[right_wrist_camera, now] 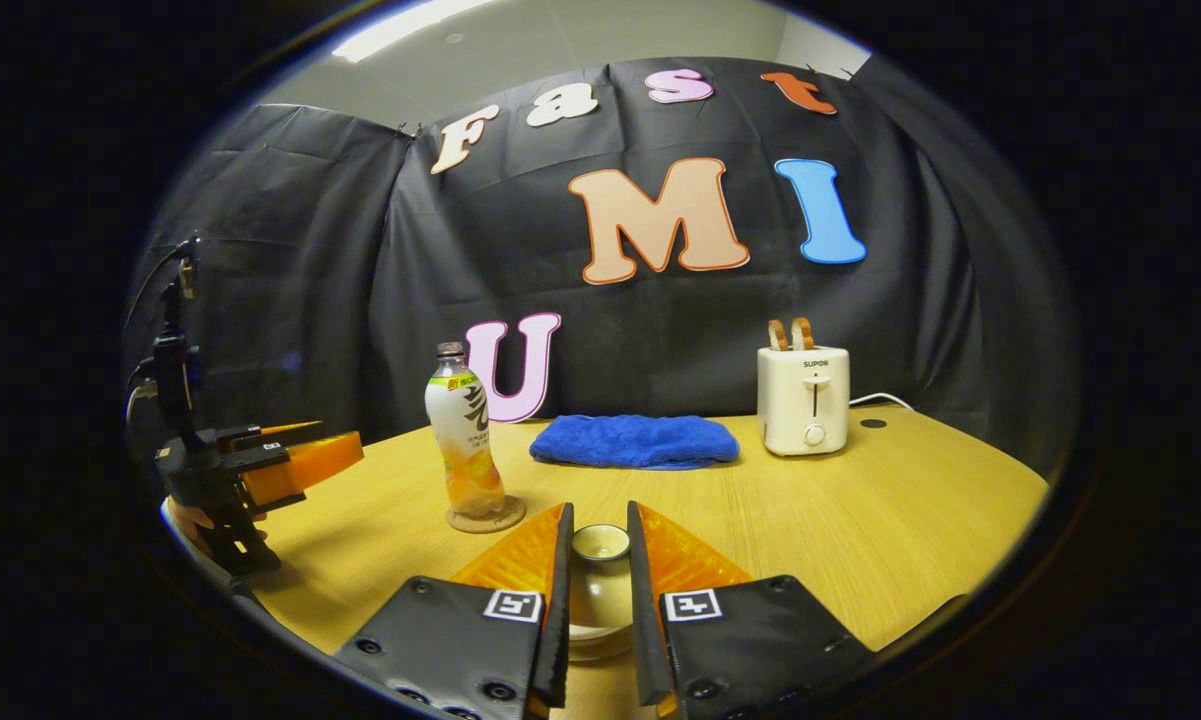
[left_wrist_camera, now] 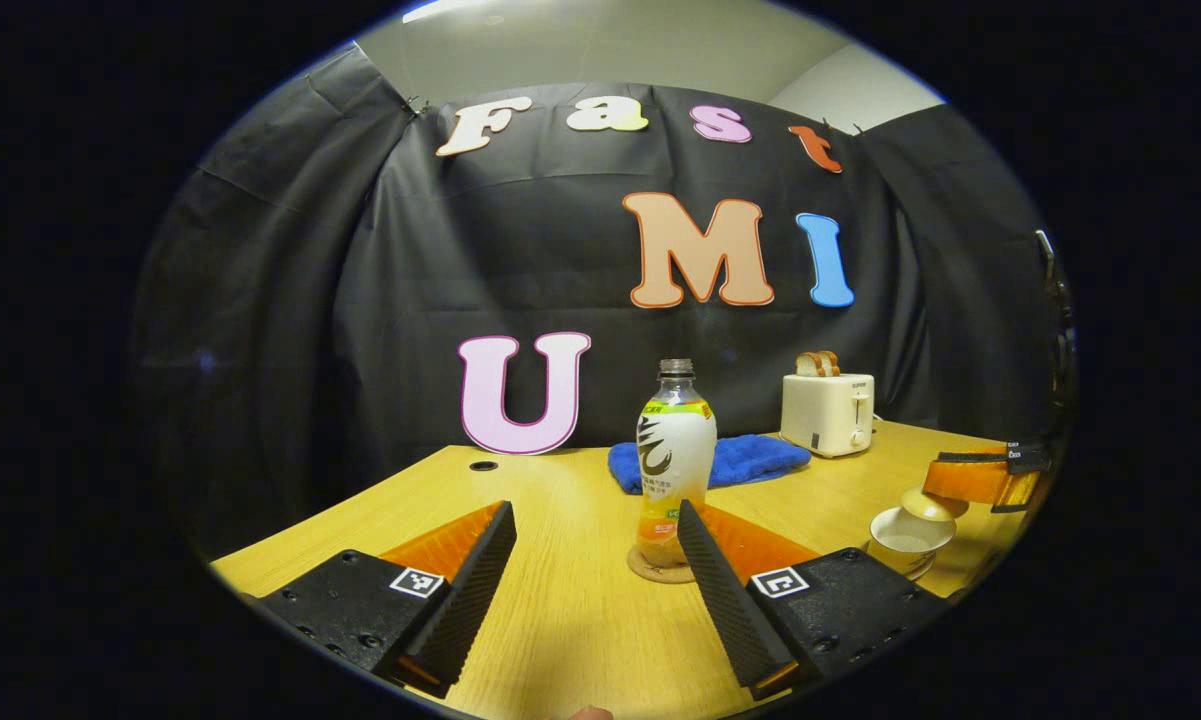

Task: Open the teacup lid with one hand, grasp the water bottle and pour water into the teacup with the other hand; after pouring, place the water bottle on the coaster and then close the teacup lid.

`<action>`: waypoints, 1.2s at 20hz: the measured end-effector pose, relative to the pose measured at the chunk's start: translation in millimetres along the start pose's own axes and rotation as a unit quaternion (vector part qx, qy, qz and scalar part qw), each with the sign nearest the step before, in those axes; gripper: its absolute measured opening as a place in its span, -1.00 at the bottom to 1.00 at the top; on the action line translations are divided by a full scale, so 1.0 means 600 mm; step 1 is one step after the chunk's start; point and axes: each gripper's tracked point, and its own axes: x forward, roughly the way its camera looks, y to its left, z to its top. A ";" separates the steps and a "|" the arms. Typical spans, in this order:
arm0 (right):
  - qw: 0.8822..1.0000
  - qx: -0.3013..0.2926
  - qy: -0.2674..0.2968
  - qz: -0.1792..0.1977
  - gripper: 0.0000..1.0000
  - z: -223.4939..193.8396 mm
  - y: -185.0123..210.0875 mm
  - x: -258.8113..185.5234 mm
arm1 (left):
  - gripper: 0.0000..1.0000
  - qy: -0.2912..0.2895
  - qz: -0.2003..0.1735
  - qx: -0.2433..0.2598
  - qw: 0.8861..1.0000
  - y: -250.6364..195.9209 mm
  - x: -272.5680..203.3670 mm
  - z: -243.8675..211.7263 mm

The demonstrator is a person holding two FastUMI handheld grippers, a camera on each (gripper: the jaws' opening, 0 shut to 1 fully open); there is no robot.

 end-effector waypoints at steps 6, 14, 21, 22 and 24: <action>1.000 0.003 0.027 0.007 -0.34 -0.024 0.015 0.012 | 0.90 0.002 0.002 0.000 1.000 0.003 -0.006 -0.008; 0.999 0.001 0.034 0.009 -0.40 -0.039 0.023 0.018 | 0.90 0.005 -0.003 -0.009 1.000 -0.006 -0.006 -0.014; 1.000 0.004 0.014 0.016 0.22 -0.021 0.025 0.001 | 0.87 0.013 -0.009 -0.021 1.000 -0.017 -0.013 -0.021; 1.000 0.002 0.007 0.016 0.42 -0.013 0.023 -0.004 | 0.87 0.013 -0.011 -0.022 1.000 -0.020 -0.015 -0.020; 1.000 -0.001 -0.005 0.014 0.67 -0.001 0.017 -0.010 | 0.90 0.011 -0.014 -0.023 1.000 -0.027 -0.021 -0.016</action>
